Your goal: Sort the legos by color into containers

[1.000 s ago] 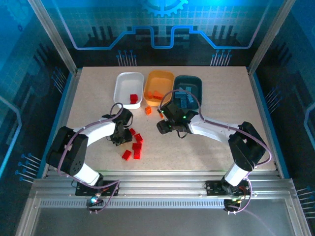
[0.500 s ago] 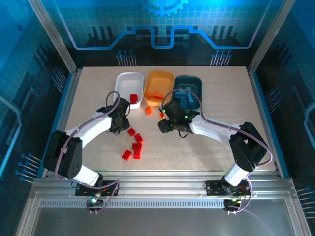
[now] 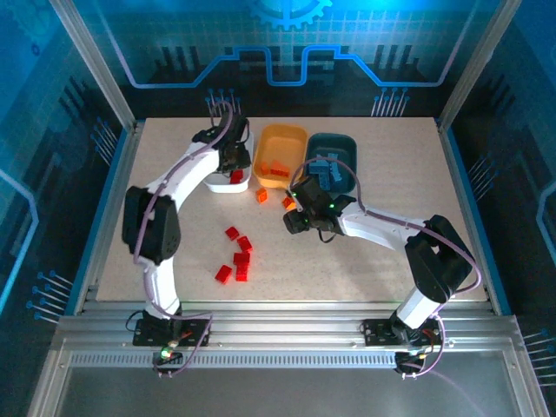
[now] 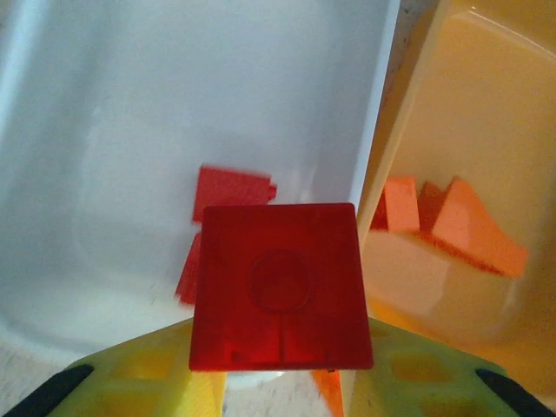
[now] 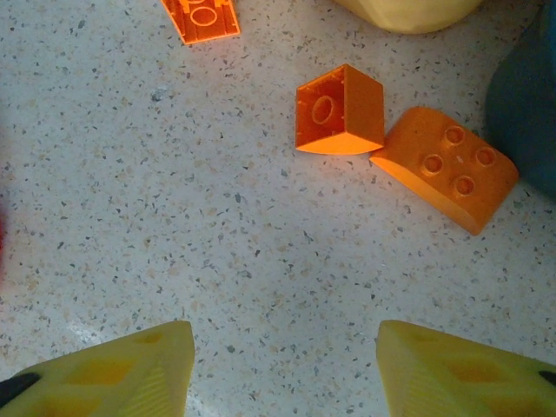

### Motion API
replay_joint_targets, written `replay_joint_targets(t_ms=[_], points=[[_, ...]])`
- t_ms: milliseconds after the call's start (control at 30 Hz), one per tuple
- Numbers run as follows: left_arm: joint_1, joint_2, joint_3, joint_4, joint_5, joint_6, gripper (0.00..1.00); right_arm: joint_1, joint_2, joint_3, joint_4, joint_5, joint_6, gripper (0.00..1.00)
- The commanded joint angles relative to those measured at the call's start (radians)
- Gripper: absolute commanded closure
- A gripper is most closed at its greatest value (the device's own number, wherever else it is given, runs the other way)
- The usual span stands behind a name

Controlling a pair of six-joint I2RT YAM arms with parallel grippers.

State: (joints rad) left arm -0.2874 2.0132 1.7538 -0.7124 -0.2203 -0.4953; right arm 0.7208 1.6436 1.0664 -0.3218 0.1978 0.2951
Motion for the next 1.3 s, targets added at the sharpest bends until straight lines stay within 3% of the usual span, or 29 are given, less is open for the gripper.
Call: replay_joint_targets(t_ms=[0, 233, 500, 633, 733, 1000, 1133, 1267], points=[[0.045, 0.114, 0.129, -0.097, 0.063, 0.028, 0.64, -0.016, -0.023, -0.009, 0.013, -0.008, 0.004, 0.42], [0.073, 0.208, 0.216, -0.086, 0.137, 0.006, 0.63, -0.017, -0.049, -0.013, 0.018, -0.046, 0.010, 0.42], [0.073, 0.208, 0.246, -0.091, 0.148, 0.024, 0.35, -0.017, -0.042, -0.012, 0.015, -0.043, 0.012, 0.40], [0.073, 0.121, 0.215, -0.091, 0.172, 0.018, 0.31, -0.005, -0.047, -0.016, 0.031, -0.040, 0.016, 0.39], [0.073, -0.023, 0.082, -0.038, 0.187, -0.001, 0.26, 0.011, -0.023, -0.003, 0.054, -0.038, 0.030, 0.37], [0.085, -0.528, -0.598, 0.235, 0.263, -0.111, 0.02, 0.028, 0.251, 0.275, 0.014, -0.032, -0.004, 0.26], [0.106, -0.713, -0.820, 0.267, 0.292, -0.137, 0.01, 0.011, 0.403, 0.446, -0.040, -0.043, -0.017, 0.25], [0.132, -0.813, -0.922, 0.260, 0.302, -0.128, 0.01, 0.007, 0.523, 0.576, -0.096, -0.066, -0.022, 0.24]])
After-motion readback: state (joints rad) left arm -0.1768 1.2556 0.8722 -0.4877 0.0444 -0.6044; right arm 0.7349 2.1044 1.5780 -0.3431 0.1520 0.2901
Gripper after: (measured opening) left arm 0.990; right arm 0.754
